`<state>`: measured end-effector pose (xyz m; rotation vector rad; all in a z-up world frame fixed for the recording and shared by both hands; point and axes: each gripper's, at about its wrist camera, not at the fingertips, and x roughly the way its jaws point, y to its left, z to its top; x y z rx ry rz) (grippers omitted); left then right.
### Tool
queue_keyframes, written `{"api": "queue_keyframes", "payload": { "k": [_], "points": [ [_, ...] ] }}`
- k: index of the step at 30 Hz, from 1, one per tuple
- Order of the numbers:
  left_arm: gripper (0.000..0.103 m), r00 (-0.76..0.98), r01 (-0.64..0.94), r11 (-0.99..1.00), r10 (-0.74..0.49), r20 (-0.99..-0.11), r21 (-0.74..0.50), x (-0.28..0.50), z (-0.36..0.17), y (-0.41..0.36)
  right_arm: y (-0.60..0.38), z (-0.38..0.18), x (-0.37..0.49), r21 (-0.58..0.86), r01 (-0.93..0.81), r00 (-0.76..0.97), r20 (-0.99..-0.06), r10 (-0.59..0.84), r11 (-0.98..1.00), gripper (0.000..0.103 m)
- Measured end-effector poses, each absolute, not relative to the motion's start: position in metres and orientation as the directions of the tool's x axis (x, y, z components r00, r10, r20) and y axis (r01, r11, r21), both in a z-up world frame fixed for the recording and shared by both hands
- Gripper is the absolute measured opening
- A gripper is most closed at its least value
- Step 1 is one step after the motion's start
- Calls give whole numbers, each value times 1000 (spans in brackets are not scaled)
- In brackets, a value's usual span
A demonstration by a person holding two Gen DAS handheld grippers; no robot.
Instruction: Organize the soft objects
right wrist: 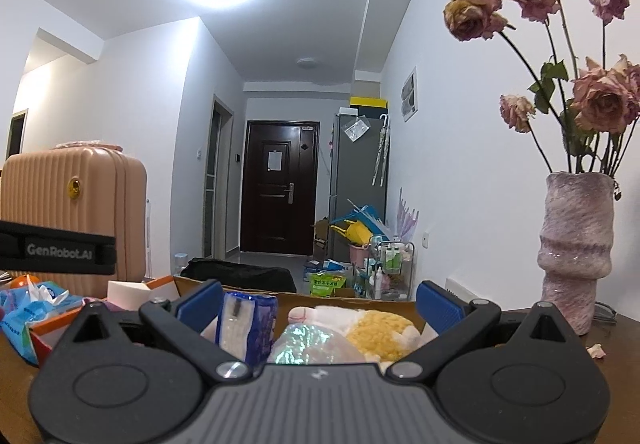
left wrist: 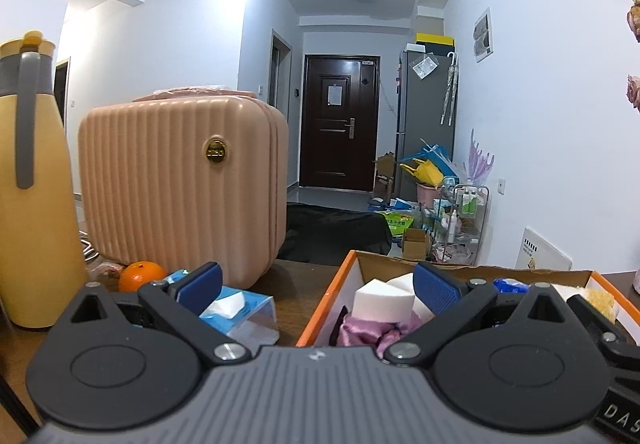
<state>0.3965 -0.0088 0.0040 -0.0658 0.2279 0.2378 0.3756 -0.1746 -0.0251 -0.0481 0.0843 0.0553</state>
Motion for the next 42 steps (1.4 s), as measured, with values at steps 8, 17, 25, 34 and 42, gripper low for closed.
{"api": "queue_keyframes", "payload": {
  "k": [8, 17, 25, 34, 42],
  "points": [
    [103, 944, -246, 969, 233, -233, -27, 374, 3, -6, -179, -24, 354, -48, -39, 996, -77, 36, 998, 103],
    [103, 937, -258, 966, 244, -249, -26, 345, 2, 1, -184, -22, 323, -45, -25, 997, -75, 21, 999, 103],
    [103, 933, -265, 964, 250, -261, -25, 314, 2, 6, -189, -21, 290, -44, -19, 997, -75, 16, 999, 103],
    [103, 931, -260, 966, 245, -269, -18, 276, 2, 8, -197, -20, 249, -39, -21, 996, -84, 18, 999, 103],
    [103, 935, -235, 972, 222, -275, -15, 241, 2, 8, -205, -18, 221, -25, -47, 992, -119, 43, 999, 103]
  ]
}}
